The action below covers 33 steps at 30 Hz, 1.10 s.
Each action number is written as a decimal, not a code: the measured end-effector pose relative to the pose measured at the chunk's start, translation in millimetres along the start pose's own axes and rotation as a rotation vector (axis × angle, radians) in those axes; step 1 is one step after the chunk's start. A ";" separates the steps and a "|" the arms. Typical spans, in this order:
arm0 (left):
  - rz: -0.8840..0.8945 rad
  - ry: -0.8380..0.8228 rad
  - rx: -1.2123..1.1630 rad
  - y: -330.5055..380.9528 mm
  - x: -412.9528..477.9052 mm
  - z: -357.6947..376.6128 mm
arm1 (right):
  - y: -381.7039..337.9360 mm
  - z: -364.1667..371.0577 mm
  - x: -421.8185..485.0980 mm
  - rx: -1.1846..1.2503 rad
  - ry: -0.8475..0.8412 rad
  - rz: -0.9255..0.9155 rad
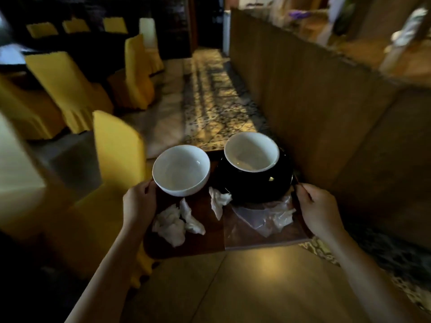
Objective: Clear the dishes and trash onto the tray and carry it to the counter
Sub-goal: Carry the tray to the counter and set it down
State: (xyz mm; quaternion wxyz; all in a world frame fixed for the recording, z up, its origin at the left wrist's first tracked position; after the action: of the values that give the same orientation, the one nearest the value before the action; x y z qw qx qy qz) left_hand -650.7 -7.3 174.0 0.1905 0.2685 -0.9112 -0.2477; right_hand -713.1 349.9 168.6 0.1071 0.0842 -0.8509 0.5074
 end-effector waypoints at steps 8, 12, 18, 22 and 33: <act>0.241 -0.175 -0.048 157.9 55.7 107.1 | 60.4 -112.0 40.8 -0.091 0.263 0.143; 0.358 -0.312 -0.123 237.8 75.9 165.6 | 86.4 -158.6 61.8 -0.191 0.400 0.179; 0.547 -0.444 -0.164 357.5 113.0 250.5 | 127.5 -216.3 101.5 -0.258 0.577 0.326; 0.669 -0.484 -0.160 439.6 135.3 294.0 | 145.6 -249.2 135.6 -0.310 0.689 0.365; 0.787 -0.657 -0.295 630.6 154.0 416.0 | 216.2 -363.9 223.0 -0.348 0.852 0.387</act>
State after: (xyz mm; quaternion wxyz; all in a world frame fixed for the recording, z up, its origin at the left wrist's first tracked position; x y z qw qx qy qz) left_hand -1220.1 510.3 221.4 0.0092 -0.2149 -0.9101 -0.3541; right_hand -947.0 764.7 213.6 0.3616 -0.3091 -0.8035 0.3580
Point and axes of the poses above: each hand's wrist, its own x-axis towards the middle knuckle, its own z-axis out of the palm, y = z × x, the point moved 6 cm from there along x, towards the middle knuckle, and after that the axes turned 12 degrees about x, right-handed, at the moved point
